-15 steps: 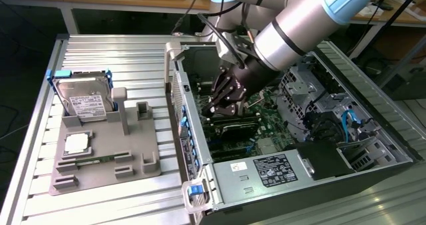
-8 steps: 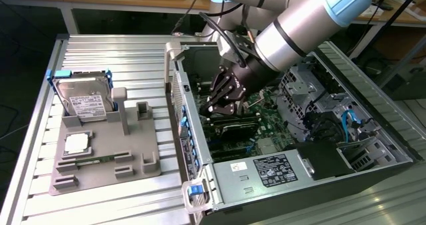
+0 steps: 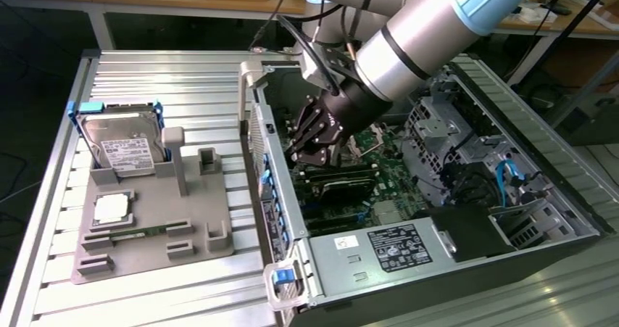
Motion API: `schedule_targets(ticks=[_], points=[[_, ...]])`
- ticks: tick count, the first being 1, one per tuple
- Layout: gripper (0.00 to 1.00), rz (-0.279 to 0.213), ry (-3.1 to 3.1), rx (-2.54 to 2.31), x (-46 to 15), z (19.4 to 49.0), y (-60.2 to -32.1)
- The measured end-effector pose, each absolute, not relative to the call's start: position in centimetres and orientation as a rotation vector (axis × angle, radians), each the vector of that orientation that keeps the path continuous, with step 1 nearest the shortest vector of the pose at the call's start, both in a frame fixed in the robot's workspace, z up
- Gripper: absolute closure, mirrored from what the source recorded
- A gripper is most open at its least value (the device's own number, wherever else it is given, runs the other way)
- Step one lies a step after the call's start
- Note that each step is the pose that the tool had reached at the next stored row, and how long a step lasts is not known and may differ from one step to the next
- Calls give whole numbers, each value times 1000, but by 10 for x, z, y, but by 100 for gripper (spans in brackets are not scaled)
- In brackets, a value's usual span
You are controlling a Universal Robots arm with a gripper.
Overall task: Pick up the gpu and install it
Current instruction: 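Press down on the gpu until it lock into place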
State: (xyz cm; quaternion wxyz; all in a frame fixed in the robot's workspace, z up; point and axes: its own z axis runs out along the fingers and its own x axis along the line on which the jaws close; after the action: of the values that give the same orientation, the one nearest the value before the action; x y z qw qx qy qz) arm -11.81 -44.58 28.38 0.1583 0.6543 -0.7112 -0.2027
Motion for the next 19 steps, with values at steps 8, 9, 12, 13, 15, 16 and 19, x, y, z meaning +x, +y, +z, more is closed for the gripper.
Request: schedule_targets(ticks=[8,9,12,13,15,16,19], points=[[89,-584,-2035,1872,-120,283,-447],[89,-586,-2035,1873,-120,283,-448],[89,-603,-2034,1878,-118,283,-451],[89,-609,-2034,1880,-117,283,-453],[89,-621,-2033,1883,-114,283,-455],[89,-626,-2032,1884,-113,283,-456],[89,-633,-2031,1885,-112,283,-457]])
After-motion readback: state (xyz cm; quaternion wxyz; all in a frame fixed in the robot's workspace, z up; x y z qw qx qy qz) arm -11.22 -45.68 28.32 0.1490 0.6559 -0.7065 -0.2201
